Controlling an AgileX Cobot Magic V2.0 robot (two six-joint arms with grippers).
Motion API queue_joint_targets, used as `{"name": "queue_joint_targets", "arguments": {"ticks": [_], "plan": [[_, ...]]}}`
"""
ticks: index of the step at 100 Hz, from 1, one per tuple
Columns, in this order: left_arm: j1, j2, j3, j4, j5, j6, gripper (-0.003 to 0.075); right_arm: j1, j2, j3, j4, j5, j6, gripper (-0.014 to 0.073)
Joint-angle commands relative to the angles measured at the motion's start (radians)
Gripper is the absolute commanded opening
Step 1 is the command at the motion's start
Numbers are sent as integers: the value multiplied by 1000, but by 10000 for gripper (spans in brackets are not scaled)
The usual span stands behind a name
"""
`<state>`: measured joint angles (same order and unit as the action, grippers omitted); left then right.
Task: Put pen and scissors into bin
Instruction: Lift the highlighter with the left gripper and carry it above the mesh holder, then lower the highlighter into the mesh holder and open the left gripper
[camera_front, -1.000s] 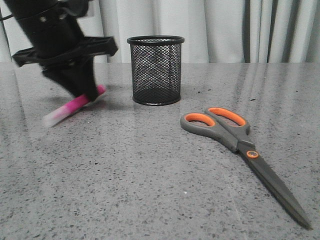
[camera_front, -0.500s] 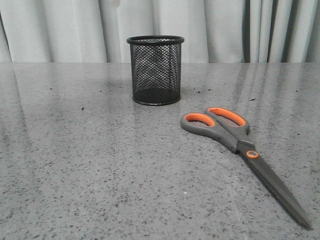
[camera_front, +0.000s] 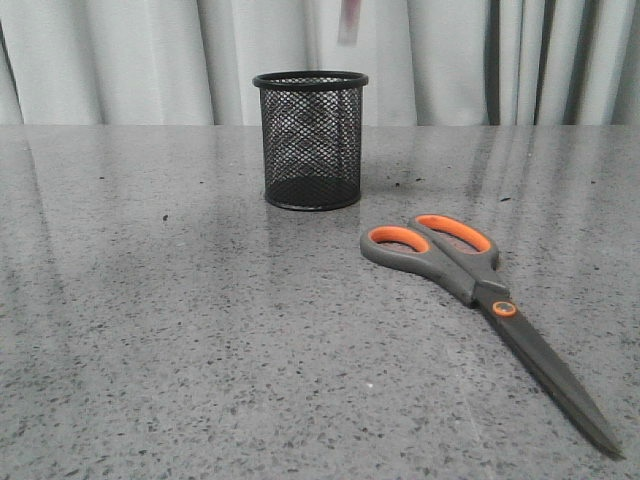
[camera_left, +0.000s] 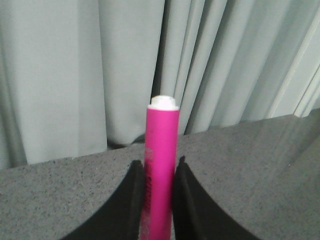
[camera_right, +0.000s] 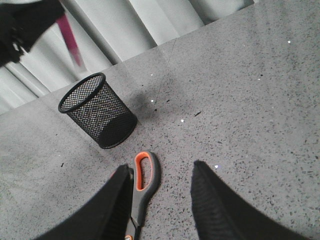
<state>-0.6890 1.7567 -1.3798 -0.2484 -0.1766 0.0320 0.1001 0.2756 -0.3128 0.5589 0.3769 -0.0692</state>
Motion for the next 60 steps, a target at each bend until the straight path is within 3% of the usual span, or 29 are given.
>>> {"name": "queue_joint_targets", "arguments": {"ticks": [1, 60], "plan": [[2, -37, -30, 5, -48, -1, -9, 0, 17, -36, 4, -68, -13, 258], [9, -28, -30, 16, 40, 19, -11, 0, 17, -36, 4, -68, -13, 258]]}}
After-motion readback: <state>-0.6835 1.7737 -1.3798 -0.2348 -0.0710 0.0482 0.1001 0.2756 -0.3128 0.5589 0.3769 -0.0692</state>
